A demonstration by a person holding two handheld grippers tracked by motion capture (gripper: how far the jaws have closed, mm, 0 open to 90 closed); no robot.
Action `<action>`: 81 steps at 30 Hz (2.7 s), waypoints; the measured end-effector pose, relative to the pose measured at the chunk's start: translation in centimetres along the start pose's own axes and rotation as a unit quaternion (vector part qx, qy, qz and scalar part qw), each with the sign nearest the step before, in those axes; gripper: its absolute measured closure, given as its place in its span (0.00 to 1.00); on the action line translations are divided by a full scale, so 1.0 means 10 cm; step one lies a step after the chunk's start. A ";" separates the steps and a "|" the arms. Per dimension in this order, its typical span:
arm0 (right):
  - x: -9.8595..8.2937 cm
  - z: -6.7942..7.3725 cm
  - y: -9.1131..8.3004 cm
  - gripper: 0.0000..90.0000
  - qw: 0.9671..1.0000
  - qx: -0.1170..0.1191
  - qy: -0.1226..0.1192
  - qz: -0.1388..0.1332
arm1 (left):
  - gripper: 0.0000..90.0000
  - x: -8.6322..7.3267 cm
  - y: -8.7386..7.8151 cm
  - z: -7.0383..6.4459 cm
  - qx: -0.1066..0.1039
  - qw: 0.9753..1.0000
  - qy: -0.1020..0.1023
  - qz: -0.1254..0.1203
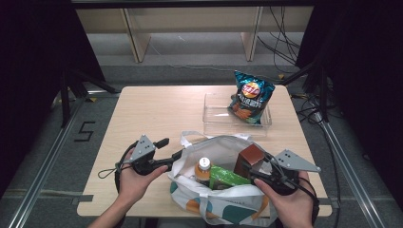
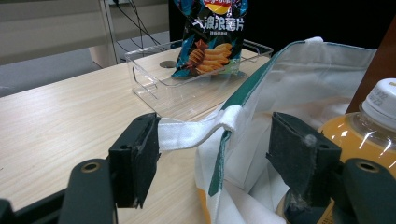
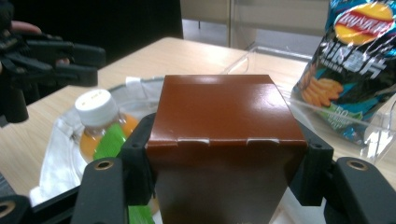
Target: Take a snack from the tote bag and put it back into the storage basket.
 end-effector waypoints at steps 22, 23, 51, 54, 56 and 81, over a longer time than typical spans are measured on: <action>0.33 -0.07 -0.19 0.44 0.999 -0.006 0.015 -0.029 | 0.37 0.00 0.00 0.01 0.002 1.000 0.000 0.001; 0.35 -0.09 -0.20 0.44 0.999 -0.007 0.006 -0.033 | 0.37 0.00 0.00 0.01 0.002 1.000 0.001 0.001; 0.71 -0.14 -0.35 0.44 0.997 -0.019 0.016 -0.070 | 0.37 0.00 0.00 0.00 0.002 1.000 0.001 0.001; 0.76 -0.16 -0.37 0.44 0.997 -0.024 0.006 -0.076 | 0.37 0.00 0.00 0.00 0.002 1.000 0.001 0.001; 0.80 -0.16 -0.38 0.44 0.996 -0.021 0.003 -0.083 | 0.37 0.00 0.00 0.00 0.002 1.000 0.001 0.001; 1.06 -0.24 -0.49 0.44 0.993 -0.037 -0.004 -0.109 | 0.37 0.00 0.01 0.00 -0.002 1.000 -0.001 -0.003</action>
Point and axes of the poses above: each handheld gripper's, and its own axes: y roughly forward along the jaws, x roughly out of its top, z roughly to its left, the point moved 7 cm from there along y, roughly forward along the jaws, and after that the axes turned 7 degrees about x, right-handed, at the moved point
